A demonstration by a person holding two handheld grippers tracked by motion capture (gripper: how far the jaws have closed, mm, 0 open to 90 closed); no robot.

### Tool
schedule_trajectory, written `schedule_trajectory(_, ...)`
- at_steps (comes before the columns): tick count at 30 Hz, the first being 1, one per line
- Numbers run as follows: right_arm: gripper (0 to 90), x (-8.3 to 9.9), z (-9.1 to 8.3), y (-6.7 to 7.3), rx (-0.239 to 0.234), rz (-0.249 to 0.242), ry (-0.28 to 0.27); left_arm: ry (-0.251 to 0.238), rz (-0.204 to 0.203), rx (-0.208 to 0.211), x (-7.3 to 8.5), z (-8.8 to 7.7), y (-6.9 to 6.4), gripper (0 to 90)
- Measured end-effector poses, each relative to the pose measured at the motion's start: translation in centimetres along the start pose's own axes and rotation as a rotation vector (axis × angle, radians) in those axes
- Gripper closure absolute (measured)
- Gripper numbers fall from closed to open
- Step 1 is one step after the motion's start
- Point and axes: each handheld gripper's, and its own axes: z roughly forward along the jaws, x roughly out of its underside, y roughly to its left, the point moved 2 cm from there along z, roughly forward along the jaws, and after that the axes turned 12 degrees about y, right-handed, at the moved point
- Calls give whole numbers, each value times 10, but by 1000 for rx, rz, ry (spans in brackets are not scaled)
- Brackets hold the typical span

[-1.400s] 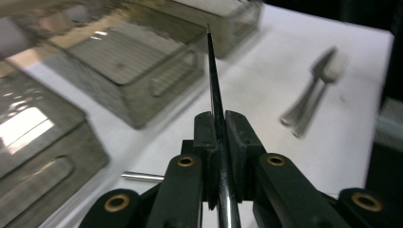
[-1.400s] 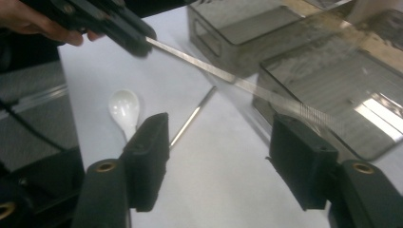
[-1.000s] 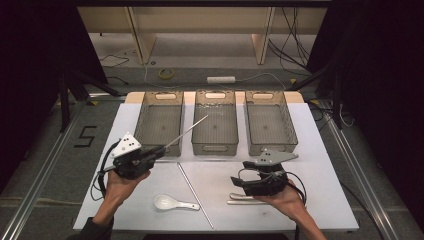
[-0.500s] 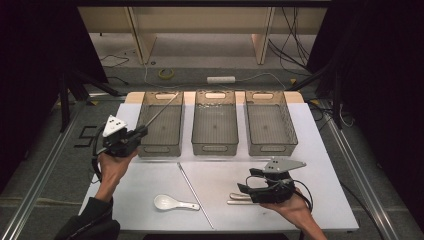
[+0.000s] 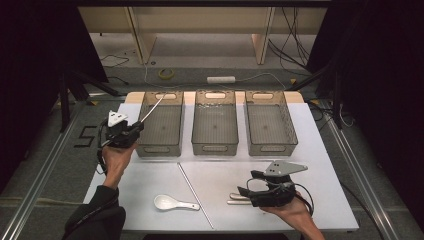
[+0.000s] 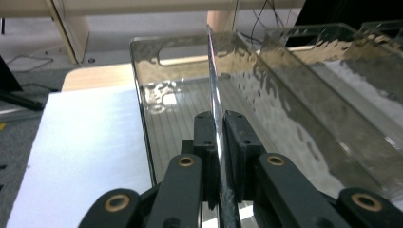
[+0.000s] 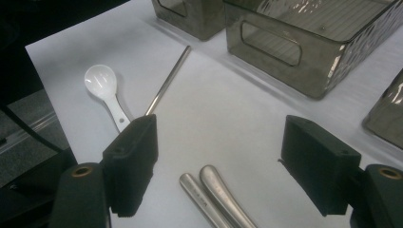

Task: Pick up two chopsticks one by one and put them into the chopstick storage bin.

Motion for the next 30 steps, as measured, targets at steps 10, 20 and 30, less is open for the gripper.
schedule_trajectory(10,284,1,1,3,-22,-8,6,50,-26,-23,3,21,2,829)
schedule_trajectory(20,285,0,1,5,-32,-21,11,99,-30,-27,2,27,3,716)
schedule_trajectory(30,285,1,0,5,-36,-22,5,86,18,59,-13,5,-9,349)
